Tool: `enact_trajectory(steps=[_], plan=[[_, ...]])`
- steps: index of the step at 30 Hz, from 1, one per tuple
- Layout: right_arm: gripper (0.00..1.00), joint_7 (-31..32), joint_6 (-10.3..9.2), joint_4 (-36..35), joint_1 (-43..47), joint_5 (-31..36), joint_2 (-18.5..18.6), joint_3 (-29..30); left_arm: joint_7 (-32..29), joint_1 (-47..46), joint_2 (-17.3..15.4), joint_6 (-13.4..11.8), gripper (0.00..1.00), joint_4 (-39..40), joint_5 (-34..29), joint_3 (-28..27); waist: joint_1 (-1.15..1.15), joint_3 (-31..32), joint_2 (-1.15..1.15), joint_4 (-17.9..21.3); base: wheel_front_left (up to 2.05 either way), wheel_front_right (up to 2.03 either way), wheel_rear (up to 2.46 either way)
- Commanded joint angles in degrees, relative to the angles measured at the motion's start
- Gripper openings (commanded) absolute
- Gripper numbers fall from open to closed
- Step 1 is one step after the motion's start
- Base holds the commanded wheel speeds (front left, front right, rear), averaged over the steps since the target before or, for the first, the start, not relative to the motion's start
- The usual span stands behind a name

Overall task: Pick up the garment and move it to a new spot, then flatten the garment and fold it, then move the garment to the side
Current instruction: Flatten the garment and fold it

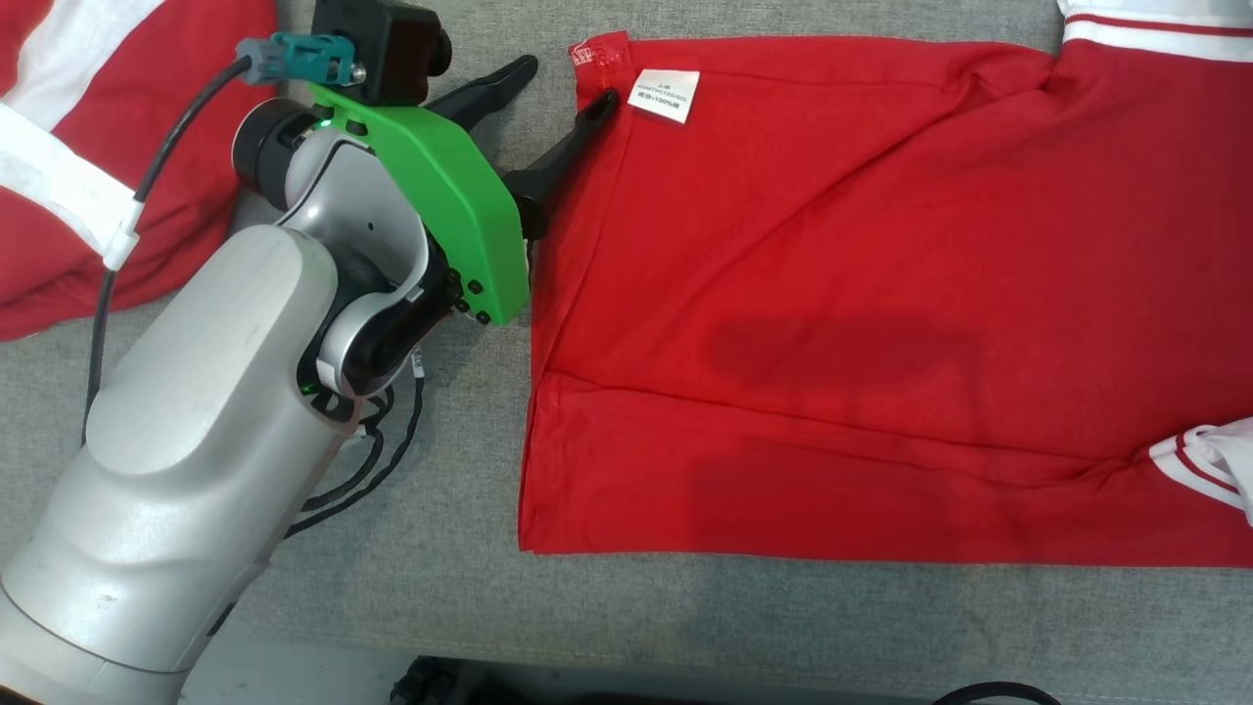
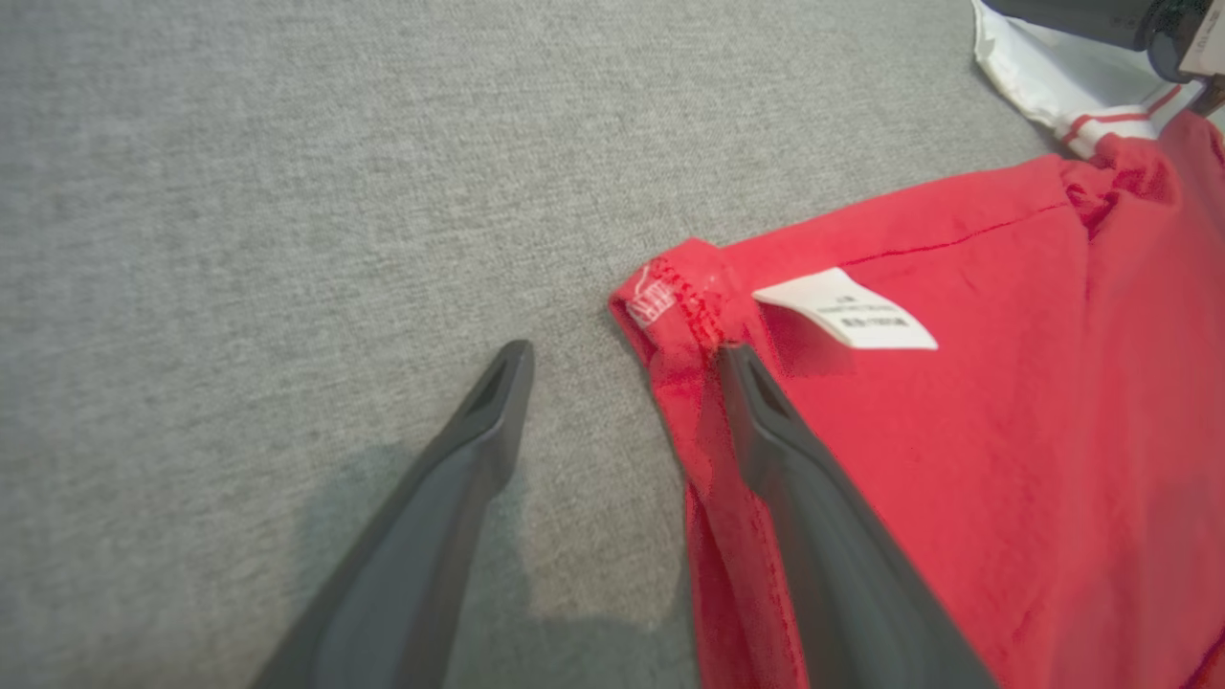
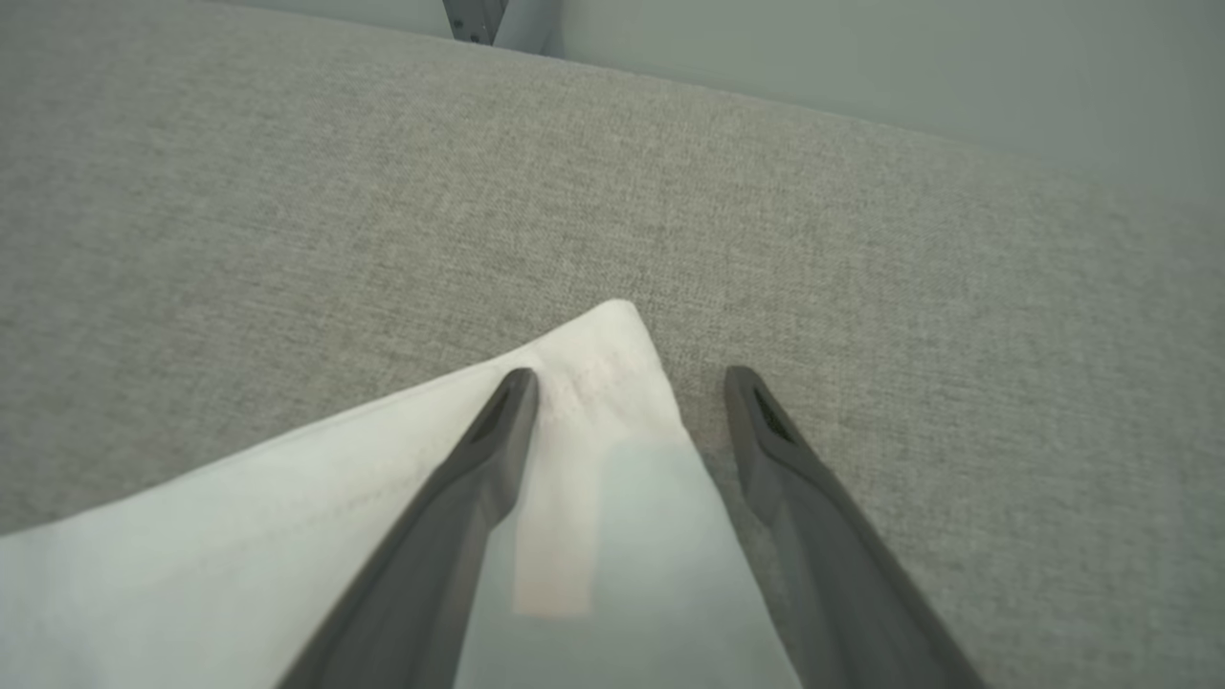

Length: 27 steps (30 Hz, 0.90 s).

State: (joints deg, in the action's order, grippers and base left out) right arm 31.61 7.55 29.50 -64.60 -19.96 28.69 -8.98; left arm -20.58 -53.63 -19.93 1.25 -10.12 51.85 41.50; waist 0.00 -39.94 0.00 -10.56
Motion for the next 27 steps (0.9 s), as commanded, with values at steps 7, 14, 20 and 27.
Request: enact_trajectory(steps=[7, 14, 20, 27], plan=[[1.0, 0.01, -0.12, 2.53, 2.83, -0.49, 0.03, -1.27, -1.0, -0.59, -0.26, 0.38, 1.0, 2.02, 2.1, -0.62, 0.0, 0.16, 0.0, 0.71, 0.0, 0.0, 0.0], [0.0, -0.29, -0.12, 2.6, 3.49, -1.57, -0.35, -3.02, -2.17, -1.43, 1.04, 0.48, 0.51, -0.07, 3.56, -0.19, 0.0, -0.39, 0.0, 1.56, 0.0, 0.0, 0.0], [0.0, -4.16, -0.13, 2.18, 3.28, -3.29, -0.43, -2.61, 1.51, -1.87, 1.23, 1.21, 0.0, -3.2, 2.86, -1.74, 0.0, 0.53, 0.0, 2.71, 0.0, 0.0, 0.0], [0.0, -10.24, -0.11, 0.01, 4.22, -6.1, 1.24, -2.2, 3.97, 0.15, -0.47, 1.59, 0.0, -5.69, 3.44, -3.06, 0.0, 3.64, 0.0, 4.15, 0.0, 0.0, 0.0]])
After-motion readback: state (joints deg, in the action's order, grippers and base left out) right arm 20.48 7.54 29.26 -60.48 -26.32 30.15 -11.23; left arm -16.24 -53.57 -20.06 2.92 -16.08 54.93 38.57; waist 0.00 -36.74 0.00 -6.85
